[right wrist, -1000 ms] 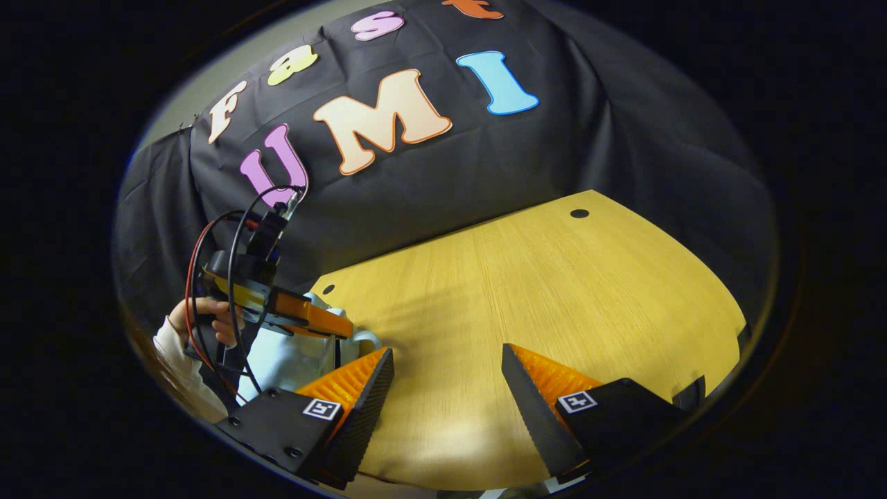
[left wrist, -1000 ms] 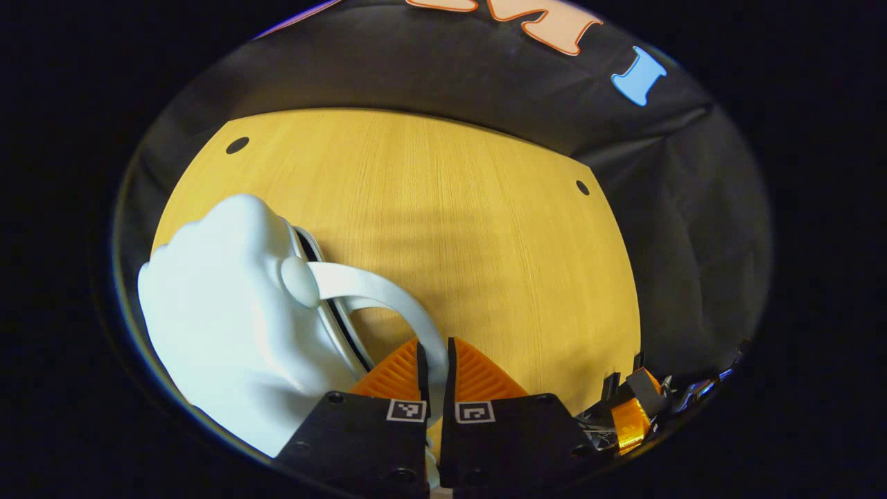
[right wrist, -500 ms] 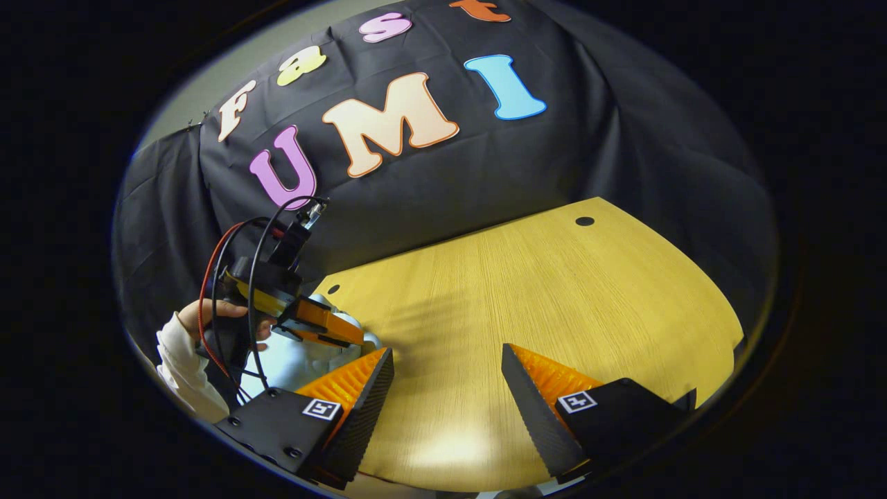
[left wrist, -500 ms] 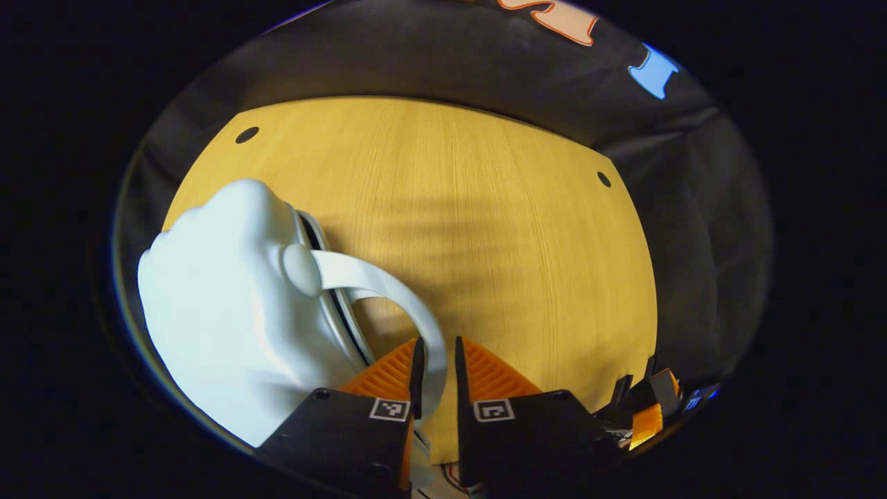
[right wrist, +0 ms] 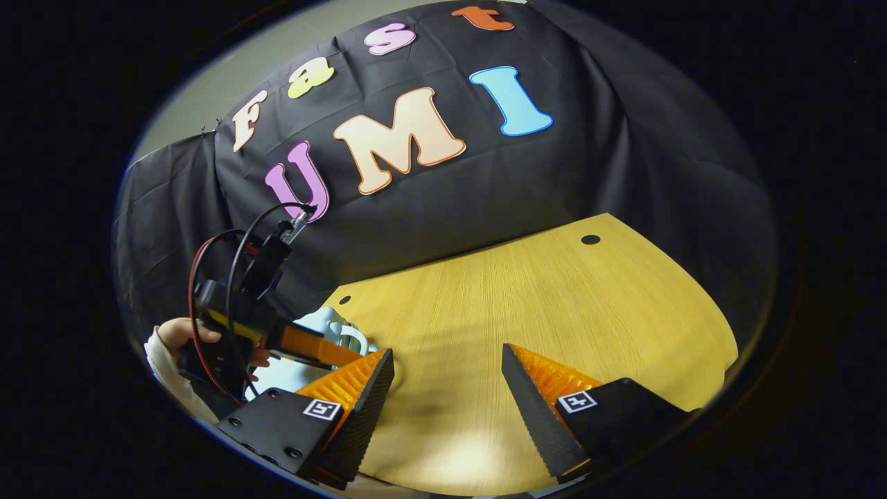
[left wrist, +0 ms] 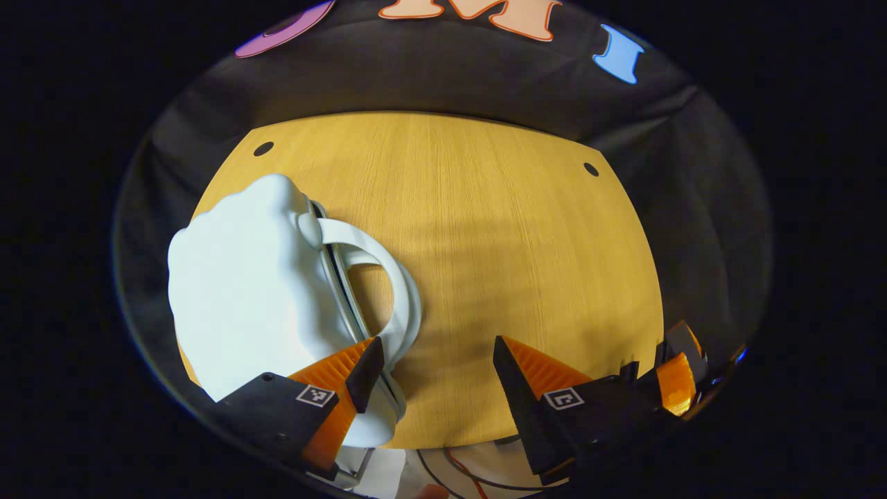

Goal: First open the suitcase, pack the skin care products into it, and then close the suitcase.

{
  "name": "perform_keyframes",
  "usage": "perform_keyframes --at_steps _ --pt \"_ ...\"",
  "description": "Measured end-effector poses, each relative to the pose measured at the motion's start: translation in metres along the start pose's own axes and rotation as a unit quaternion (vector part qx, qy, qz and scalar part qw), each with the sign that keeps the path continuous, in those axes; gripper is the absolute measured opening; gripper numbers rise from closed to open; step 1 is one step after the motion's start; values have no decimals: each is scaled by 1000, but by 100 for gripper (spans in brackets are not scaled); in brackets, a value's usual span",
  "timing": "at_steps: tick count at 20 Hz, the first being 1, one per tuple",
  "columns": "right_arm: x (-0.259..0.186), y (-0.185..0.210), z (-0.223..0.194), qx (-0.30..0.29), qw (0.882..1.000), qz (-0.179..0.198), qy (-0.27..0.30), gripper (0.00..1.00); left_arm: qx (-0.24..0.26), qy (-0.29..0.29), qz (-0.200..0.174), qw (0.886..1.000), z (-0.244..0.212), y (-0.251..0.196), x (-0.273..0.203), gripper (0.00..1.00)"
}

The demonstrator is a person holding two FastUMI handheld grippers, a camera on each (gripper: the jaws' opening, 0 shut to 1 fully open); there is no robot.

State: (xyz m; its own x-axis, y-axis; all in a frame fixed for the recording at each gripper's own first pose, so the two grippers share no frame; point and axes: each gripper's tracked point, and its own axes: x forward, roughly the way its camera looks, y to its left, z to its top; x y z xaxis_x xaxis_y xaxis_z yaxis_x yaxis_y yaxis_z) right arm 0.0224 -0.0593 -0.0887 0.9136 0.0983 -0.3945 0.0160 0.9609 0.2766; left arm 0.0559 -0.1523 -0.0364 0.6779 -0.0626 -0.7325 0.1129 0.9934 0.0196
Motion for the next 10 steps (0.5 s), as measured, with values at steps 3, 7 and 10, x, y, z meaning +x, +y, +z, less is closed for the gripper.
perform_keyframes --at_steps 3,7,10 --pt "-3 -6 5 -1 1000 7 -2 97 -12 -7 -12 1000 -15 -6 -25 94" --pt "-8 -8 10 -4 1000 17 -7 97 -16 -28 3 999 -24 -7 -40 93" --pt "-14 -8 12 -5 1000 24 -10 97 -22 -35 10 999 -35 -9 -44 93"
